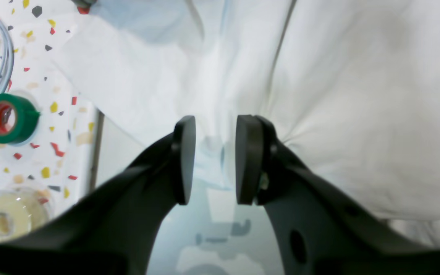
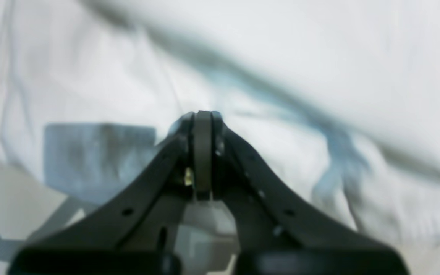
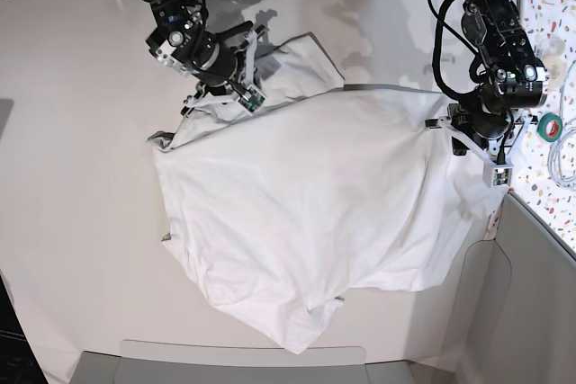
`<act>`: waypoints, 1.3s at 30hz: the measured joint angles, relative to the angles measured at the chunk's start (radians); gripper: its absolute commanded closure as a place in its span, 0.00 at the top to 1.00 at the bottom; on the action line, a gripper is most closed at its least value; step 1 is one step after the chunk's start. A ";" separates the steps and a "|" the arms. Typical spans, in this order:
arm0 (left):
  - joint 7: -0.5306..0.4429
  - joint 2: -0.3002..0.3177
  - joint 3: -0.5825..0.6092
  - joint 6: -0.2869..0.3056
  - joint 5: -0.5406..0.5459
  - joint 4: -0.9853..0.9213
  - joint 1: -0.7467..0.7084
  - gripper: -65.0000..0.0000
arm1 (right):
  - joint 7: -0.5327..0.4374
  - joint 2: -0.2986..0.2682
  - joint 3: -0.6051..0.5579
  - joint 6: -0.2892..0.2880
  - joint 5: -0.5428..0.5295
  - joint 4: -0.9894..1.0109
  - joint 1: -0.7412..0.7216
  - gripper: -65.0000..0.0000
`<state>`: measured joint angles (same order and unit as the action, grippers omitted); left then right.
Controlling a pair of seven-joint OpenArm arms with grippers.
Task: Layout the t-shirt on the table in an organized manner, then fold the t-shirt properly
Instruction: 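Lay the shirt down and release it from both grippers, then grasp a shirt edge with the right gripper and pull it outward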
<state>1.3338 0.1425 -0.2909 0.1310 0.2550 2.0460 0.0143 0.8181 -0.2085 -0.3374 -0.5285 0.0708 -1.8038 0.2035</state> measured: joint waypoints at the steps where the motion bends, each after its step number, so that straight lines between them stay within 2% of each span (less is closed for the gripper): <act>1: 0.000 -0.001 0.000 0.000 0.000 0.000 0.000 0.25 | 0.001 -0.045 0.002 0.000 -0.002 -0.030 0.026 0.00; 2: 0.000 0.000 0.000 0.000 -0.002 0.000 0.000 0.25 | 0.018 -0.080 0.003 0.001 -0.005 -0.058 0.039 0.00; 5: 0.000 -0.001 0.000 0.000 0.000 0.000 0.003 0.25 | 0.178 -0.167 0.008 -0.002 0.025 -0.142 0.069 0.00; 8: 0.000 0.000 0.009 0.000 -0.002 0.000 0.005 0.25 | 0.287 -0.215 0.028 -0.003 0.029 -0.210 0.117 0.00; 13: 0.000 -0.002 0.084 0.000 0.000 -0.002 0.005 0.25 | 0.307 -0.216 0.124 -0.004 0.027 -0.229 0.179 0.00; 17: 0.000 -0.009 0.086 0.000 0.003 -0.002 0.004 0.25 | 0.303 -0.218 0.163 -0.004 0.027 -0.230 0.209 0.00; 23: 0.000 -0.006 0.094 0.000 -0.004 -0.012 -0.009 0.23 | 0.304 -0.190 0.205 -0.006 0.029 -0.231 0.204 0.00; 29: -0.009 0.018 0.119 -0.003 -0.002 -0.230 -0.022 0.13 | 0.304 -0.186 0.197 -0.006 0.028 -0.230 0.197 0.00; 34: -0.160 0.043 0.119 -0.006 0.000 -0.395 -0.010 0.12 | 0.304 -0.187 0.198 -0.006 0.027 -0.230 0.188 0.00; 37: -0.272 0.103 0.166 0.000 0.026 -0.508 0.003 0.12 | 0.304 -0.188 0.203 -0.006 0.028 -0.230 0.184 0.00; 39: -0.318 0.151 0.216 -0.020 0.026 -0.568 0.009 0.12 | 0.304 -0.190 0.204 -0.006 0.027 -0.230 0.185 0.00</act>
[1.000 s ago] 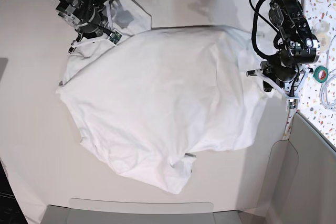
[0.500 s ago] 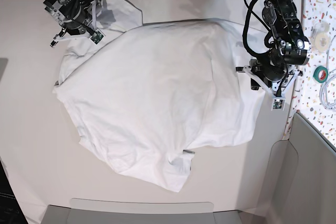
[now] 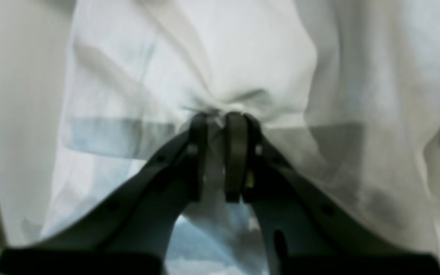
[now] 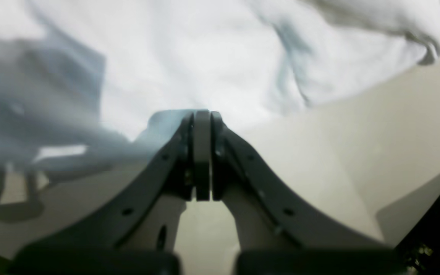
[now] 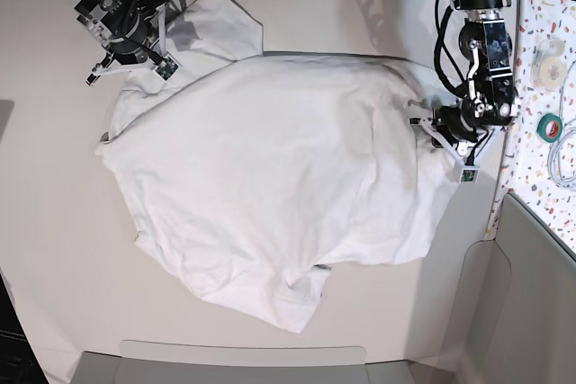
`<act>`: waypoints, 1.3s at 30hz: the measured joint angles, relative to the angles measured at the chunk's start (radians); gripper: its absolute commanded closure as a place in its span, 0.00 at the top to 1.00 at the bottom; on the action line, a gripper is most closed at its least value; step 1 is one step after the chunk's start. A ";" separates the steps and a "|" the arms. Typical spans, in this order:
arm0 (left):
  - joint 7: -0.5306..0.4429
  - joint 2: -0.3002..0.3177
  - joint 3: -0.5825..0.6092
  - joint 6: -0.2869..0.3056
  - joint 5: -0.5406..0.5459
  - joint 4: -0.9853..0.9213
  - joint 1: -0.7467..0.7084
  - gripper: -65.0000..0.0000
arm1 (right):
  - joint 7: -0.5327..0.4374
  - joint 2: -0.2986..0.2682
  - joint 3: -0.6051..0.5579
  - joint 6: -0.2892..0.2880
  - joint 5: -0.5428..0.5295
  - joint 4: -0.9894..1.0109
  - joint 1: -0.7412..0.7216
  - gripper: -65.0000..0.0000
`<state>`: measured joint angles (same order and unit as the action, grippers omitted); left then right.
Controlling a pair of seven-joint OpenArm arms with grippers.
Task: Layout the t-shirt on the table in an organized manner, then fold the t-shirt properly
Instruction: 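Grasp a shirt edge with the right gripper and pull it outward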
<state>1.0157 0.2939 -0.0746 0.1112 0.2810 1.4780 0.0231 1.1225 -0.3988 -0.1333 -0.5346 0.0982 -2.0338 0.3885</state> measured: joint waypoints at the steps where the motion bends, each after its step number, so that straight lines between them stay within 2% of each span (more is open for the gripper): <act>1: -0.022 0.014 0.020 -0.033 0.002 -0.021 0.005 0.12 | -0.001 0.001 0.007 0.000 -0.002 0.000 0.000 0.00; 3: -0.077 0.026 0.038 -0.118 0.004 -0.039 0.005 0.12 | 0.001 0.006 0.042 0.000 -0.003 0.000 0.003 0.00; 5: -0.084 0.035 0.052 -0.177 0.004 -0.040 0.004 0.12 | 0.004 0.003 0.070 0.000 0.006 0.000 0.003 0.00; 7: -0.083 0.037 0.058 -0.200 0.003 -0.040 0.004 0.12 | 0.006 0.003 0.078 0.000 0.006 0.000 0.003 0.00; 14: -0.083 0.035 0.060 -0.206 0.000 -0.037 0.004 0.12 | 0.005 0.005 0.068 -0.001 -0.006 0.000 0.060 0.00; 18: -0.079 0.034 0.059 -0.207 -0.003 -0.037 0.016 0.12 | 0.013 -0.003 -0.017 0.000 0.038 -0.006 0.069 0.00; 23: -0.026 0.010 0.053 -0.225 -0.035 0.052 0.027 0.12 | 0.034 -0.008 -0.084 0.007 0.064 -0.014 0.066 0.00; 25: 0.013 0.005 0.053 -0.223 -0.034 0.100 0.015 0.12 | 0.050 -0.008 -0.091 0.008 0.060 -0.015 0.060 0.00; 30: 0.031 -0.019 0.053 -0.219 -0.031 0.129 0.017 0.12 | 0.082 0.003 -0.092 0.007 0.044 -0.014 0.038 0.00; 35: 0.058 -0.027 0.015 -0.217 -0.019 0.197 0.007 0.12 | 0.082 0.055 -0.029 0.006 0.018 -0.012 0.027 0.00; 39: 0.050 -0.079 -0.087 -0.216 -0.033 0.337 0.001 0.12 | 0.016 0.124 0.071 -0.001 -0.039 -0.010 0.027 0.00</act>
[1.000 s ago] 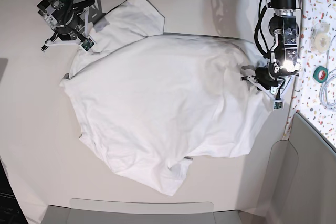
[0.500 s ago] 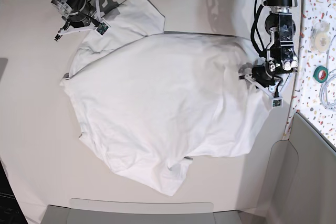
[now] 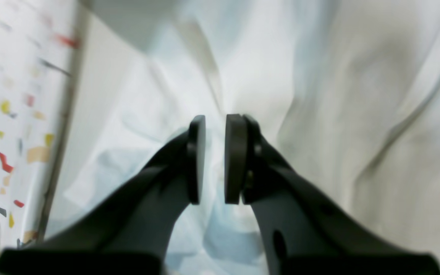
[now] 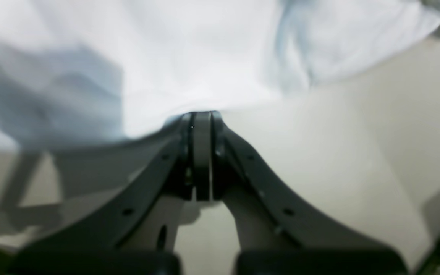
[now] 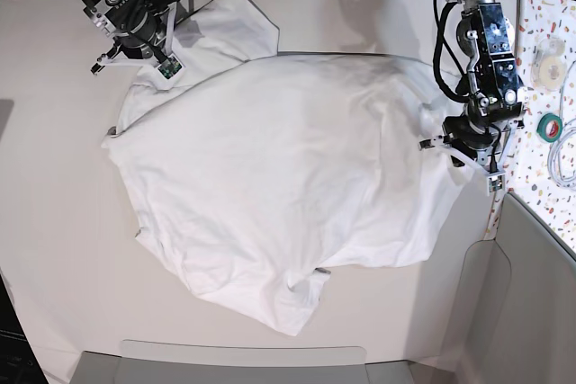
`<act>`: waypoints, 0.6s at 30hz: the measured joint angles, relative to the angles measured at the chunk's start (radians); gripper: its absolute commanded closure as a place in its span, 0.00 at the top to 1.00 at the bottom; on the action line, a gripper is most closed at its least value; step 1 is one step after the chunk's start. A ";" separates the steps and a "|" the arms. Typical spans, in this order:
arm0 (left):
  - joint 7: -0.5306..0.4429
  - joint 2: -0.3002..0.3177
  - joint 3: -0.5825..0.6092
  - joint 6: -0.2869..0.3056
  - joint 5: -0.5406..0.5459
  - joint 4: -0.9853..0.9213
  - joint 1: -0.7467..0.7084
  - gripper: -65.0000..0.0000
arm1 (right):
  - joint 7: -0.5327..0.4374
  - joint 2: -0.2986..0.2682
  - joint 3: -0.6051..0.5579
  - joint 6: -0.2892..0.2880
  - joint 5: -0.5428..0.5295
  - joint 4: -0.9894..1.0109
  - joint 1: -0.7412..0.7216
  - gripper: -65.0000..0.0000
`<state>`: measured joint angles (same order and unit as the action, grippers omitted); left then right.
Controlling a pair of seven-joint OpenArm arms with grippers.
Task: Layout the t-shirt on the table in an organized manner, then fold the t-shirt properly
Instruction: 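Grasp a shirt edge with the right gripper and pull it outward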
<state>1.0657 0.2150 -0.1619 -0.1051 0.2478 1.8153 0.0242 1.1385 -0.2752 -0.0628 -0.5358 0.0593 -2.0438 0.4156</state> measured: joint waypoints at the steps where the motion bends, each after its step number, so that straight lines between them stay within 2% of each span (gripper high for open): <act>1: 0.003 -0.006 -0.005 -0.001 0.000 0.021 0.000 0.12 | -0.004 0.000 0.010 0.000 -0.034 0.000 0.000 0.00; 5: 0.008 -0.011 -0.005 0.000 0.007 0.050 0.001 0.19 | 0.006 -0.035 0.063 -0.003 -0.283 0.000 -0.029 0.00; 9: 0.008 -0.010 -0.006 0.000 0.002 0.049 0.001 0.34 | 0.002 -0.019 0.244 -0.003 -0.640 0.001 -0.117 0.00; 11: 0.008 -0.012 -0.006 0.000 0.001 0.049 0.002 0.37 | -0.001 -0.013 0.331 -0.002 -0.754 0.003 -0.175 0.00; 13: 0.008 -0.014 -0.008 0.000 0.004 0.049 -0.002 0.37 | 0.008 0.016 0.374 0.003 -0.769 0.005 -0.251 0.00; 16: 0.004 0.000 -0.010 -0.001 0.006 0.043 -0.019 0.35 | -0.008 0.063 0.355 0.004 -0.763 0.060 -0.341 0.00; 18: -0.005 0.024 -0.011 0.000 0.010 0.001 -0.044 0.30 | 0.001 0.116 0.327 0.000 -0.649 0.148 -0.403 0.00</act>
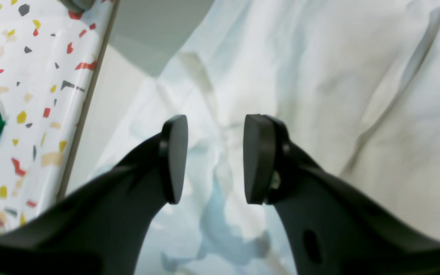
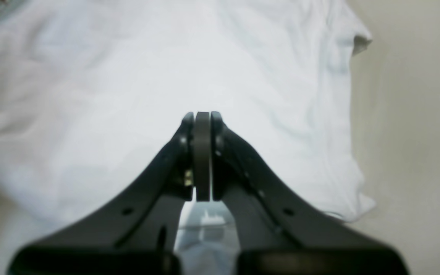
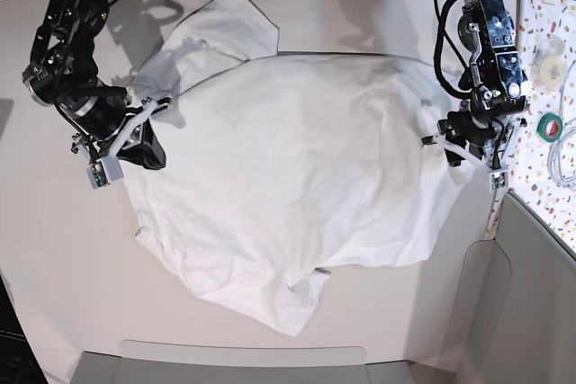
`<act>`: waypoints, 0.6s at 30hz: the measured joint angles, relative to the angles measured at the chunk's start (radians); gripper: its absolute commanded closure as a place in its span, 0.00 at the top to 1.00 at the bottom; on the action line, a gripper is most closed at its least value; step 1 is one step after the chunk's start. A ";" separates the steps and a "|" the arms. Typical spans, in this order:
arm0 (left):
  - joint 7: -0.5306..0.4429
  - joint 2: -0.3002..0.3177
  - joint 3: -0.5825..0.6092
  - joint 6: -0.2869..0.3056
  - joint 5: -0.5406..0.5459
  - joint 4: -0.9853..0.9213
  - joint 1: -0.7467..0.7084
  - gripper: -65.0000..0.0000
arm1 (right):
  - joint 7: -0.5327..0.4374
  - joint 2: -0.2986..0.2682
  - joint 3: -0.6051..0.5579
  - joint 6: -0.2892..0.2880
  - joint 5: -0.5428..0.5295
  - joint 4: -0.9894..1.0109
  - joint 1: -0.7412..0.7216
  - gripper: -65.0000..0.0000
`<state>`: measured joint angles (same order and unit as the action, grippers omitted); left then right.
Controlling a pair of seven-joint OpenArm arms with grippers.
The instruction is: Layout the t-shirt on the table in an organized manner, then fold the t-shirt properly
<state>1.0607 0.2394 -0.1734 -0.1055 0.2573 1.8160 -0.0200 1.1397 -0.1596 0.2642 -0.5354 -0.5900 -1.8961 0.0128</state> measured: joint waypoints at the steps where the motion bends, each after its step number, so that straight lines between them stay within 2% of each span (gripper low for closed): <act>1: 0.003 0.002 -0.004 -0.006 -0.008 -0.023 -0.011 0.27 | 0.008 0.022 -0.012 0.004 0.063 0.040 -0.024 0.00; 5: 0.002 -0.004 -0.065 -0.001 0.000 -0.061 -0.053 0.13 | 0.007 0.101 -0.132 0.006 0.249 0.137 -0.117 0.00; 7: -0.046 -0.003 -0.088 -0.001 -0.007 -0.061 -0.075 0.07 | -0.042 0.139 -0.194 -0.003 0.354 0.206 -0.177 0.00; 10: -0.088 0.002 -0.089 0.000 -0.010 -0.061 -0.105 0.07 | -0.142 0.203 -0.224 0.002 0.518 0.295 -0.227 0.00; 13: -0.101 0.017 -0.078 0.000 -0.003 -0.095 -0.108 0.08 | -0.193 0.244 -0.228 -0.002 0.612 0.359 -0.259 0.00; 16: -0.108 0.033 -0.081 -0.004 -0.008 -0.189 -0.082 0.08 | -0.233 0.248 -0.224 0.000 0.670 0.441 -0.347 0.00; 18: -0.105 0.047 -0.082 -0.002 -0.011 -0.230 -0.043 0.08 | -0.299 0.246 -0.220 0.001 0.668 0.498 -0.409 0.00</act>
<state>0.9554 0.2859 -0.2554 -0.1070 0.2466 1.5860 -0.0635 0.8410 0.0860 0.0437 -0.5343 0.0776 -1.3983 -0.3965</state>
